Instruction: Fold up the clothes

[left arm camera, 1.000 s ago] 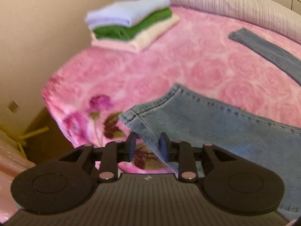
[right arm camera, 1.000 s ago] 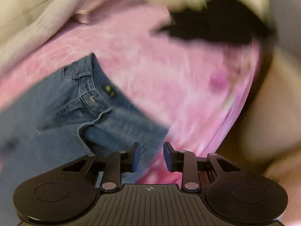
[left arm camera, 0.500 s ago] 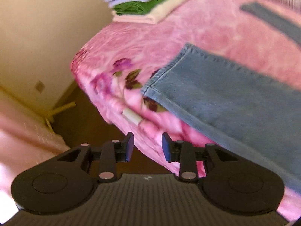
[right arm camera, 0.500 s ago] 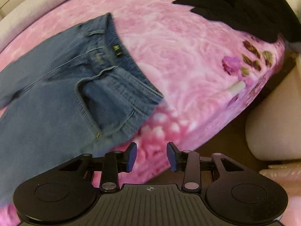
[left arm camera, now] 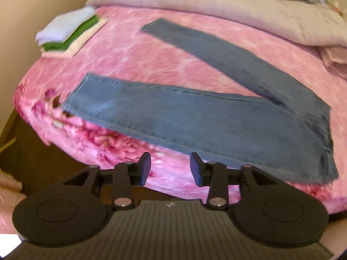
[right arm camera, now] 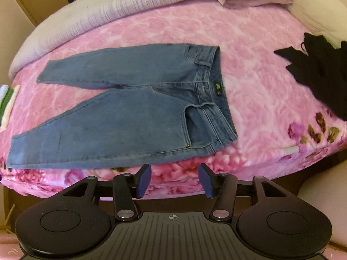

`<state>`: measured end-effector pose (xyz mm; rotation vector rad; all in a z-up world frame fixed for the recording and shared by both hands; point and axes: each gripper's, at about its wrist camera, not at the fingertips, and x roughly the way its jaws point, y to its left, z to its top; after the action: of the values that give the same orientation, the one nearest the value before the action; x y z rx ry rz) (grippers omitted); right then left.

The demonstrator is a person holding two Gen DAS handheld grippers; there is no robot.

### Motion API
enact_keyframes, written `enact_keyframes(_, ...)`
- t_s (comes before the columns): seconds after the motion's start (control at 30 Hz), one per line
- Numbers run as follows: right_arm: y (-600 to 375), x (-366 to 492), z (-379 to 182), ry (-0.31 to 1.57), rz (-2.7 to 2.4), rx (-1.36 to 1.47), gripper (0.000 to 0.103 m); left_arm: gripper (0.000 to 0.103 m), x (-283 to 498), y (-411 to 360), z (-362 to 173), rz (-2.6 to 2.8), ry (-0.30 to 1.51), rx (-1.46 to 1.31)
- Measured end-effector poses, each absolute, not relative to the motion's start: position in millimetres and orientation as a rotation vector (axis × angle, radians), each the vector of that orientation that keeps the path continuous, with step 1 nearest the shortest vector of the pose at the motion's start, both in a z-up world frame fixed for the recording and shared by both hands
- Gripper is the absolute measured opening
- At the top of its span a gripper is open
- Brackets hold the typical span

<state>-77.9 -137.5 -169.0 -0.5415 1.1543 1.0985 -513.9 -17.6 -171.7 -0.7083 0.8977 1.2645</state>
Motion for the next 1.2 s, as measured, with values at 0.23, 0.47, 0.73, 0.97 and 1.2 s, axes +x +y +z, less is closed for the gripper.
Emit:
enact_keyframes(0.23, -157, -86, -161, 1.198, 1.102, -0.551, 0.06, 0.043, -479, -44, -152, 1.221, 0.962, -0.641)
enact_keyframes(0.47, -163, -88, -151, 1.172, 1.082, -0.595, 0.065, 0.049, -461, -59, -144, 1.211, 1.013, -0.564)
enact_keyframes(0.73, -159, -96, -151, 1.158, 1.124, -0.653, 0.067, 0.049, -449, -69, -142, 1.196, 1.035, -0.548)
enact_keyframes(0.97, -156, -105, -149, 1.151, 1.15, -0.687, 0.07, 0.049, -441, -74, -141, 1.177, 1.043, -0.54)
enact_keyframes(1.2, -151, -115, -146, 1.15, 1.188, -0.7, 0.072, 0.049, -433, -74, -136, 1.164, 1.046, -0.518)
